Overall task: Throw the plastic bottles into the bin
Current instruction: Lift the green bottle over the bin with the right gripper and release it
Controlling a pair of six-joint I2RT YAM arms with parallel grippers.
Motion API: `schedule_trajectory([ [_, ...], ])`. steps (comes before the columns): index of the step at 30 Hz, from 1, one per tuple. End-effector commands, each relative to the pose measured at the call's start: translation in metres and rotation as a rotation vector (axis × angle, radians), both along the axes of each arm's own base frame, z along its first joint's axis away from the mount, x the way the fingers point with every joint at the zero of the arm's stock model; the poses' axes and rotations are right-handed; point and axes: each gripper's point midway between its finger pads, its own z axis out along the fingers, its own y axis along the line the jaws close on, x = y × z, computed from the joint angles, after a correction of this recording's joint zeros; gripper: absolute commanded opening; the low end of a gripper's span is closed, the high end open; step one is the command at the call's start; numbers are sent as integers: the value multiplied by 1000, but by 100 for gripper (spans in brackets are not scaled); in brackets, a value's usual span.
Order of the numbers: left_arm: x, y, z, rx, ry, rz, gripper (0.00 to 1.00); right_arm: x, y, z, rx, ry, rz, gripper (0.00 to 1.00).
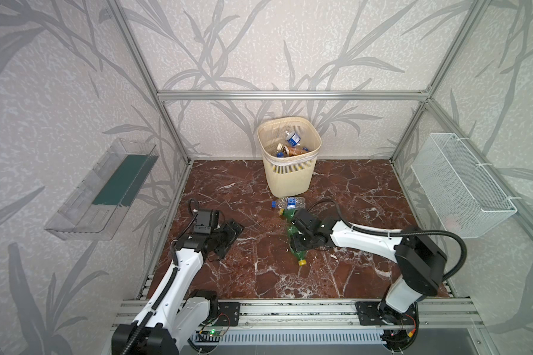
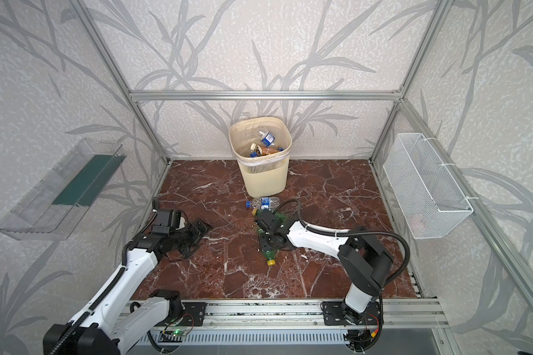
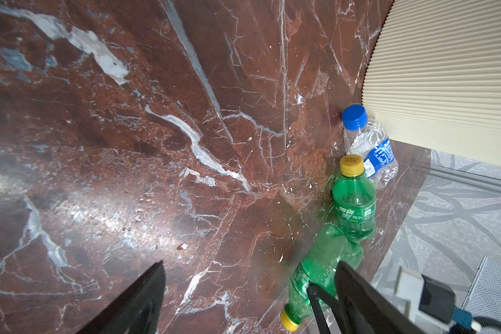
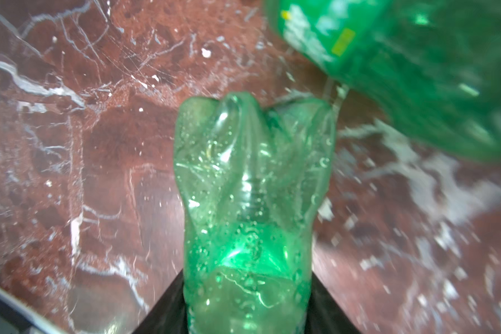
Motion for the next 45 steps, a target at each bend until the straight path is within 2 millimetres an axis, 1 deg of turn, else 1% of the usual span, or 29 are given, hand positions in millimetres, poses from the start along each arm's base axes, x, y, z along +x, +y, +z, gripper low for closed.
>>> schedule_trajectory([
  [1,5,1,2,-8,-1,9,91,-8,-23,11,1,-14,-79,53],
  [4,8,0,3,-8,1,5,91,-13,-43,18,16,-27,-122,53],
  [7,9,-2,3,-13,10,-7,91,-14,-64,25,58,-56,-185,53],
  [10,11,-3,3,-18,17,-12,91,-12,-77,37,113,-89,-226,53],
  [13,11,-4,2,-20,21,-10,91,-7,-86,54,181,-114,-260,53],
  [16,12,-4,3,-20,24,-9,91,7,-88,83,270,-167,-272,53],
  [17,13,-4,3,-20,26,-10,91,15,-86,101,311,-198,-273,52],
  [18,13,-3,5,-20,24,-8,91,26,-84,122,357,-236,-269,53],
  [19,14,-4,6,-21,25,-9,91,38,-80,149,403,-283,-259,53],
  [20,15,-3,9,-20,22,-5,91,55,-76,186,452,-347,-249,53],
  [21,17,-3,12,-20,19,-5,91,74,-72,234,507,-425,-233,53],
  [22,19,-3,16,-21,13,-2,91,91,-65,275,554,-479,-215,54],
  [23,21,-4,20,-22,9,1,91,108,-57,327,578,-569,-168,56],
  [24,24,-4,27,-25,0,2,91,121,-50,386,614,-666,-139,59],
  [25,27,-4,33,-24,-5,3,91,131,-46,416,616,-699,-131,63],
  [26,29,-4,41,-23,-15,3,91,143,-44,442,613,-724,-144,70],
  [27,32,-5,50,-27,-29,-2,91,158,-48,442,575,-693,-193,75],
  [28,34,-5,56,-25,-41,-4,91,170,-52,431,538,-644,-225,78],
  [29,36,-4,61,-21,-53,-4,91,175,-56,419,527,-570,-240,82],
  [30,36,-3,65,-15,-65,-2,91,175,-61,403,493,-500,-269,85],
  [32,35,1,65,2,-76,9,91,168,-67,381,407,-470,-288,88],
  [33,34,3,62,9,-77,17,91,163,-68,371,411,-473,-290,88],
  [35,31,5,55,9,-77,22,91,146,-84,369,493,-572,-327,90],
  [37,26,6,49,6,-69,23,91,126,-106,339,457,-553,-371,93],
  [39,20,8,43,11,-65,27,92,107,-122,297,398,-498,-392,93],
  [43,14,8,32,4,-51,30,92,78,-137,207,337,-343,-435,91],
  [45,12,7,28,0,-44,29,92,66,-137,173,330,-279,-438,89],
])
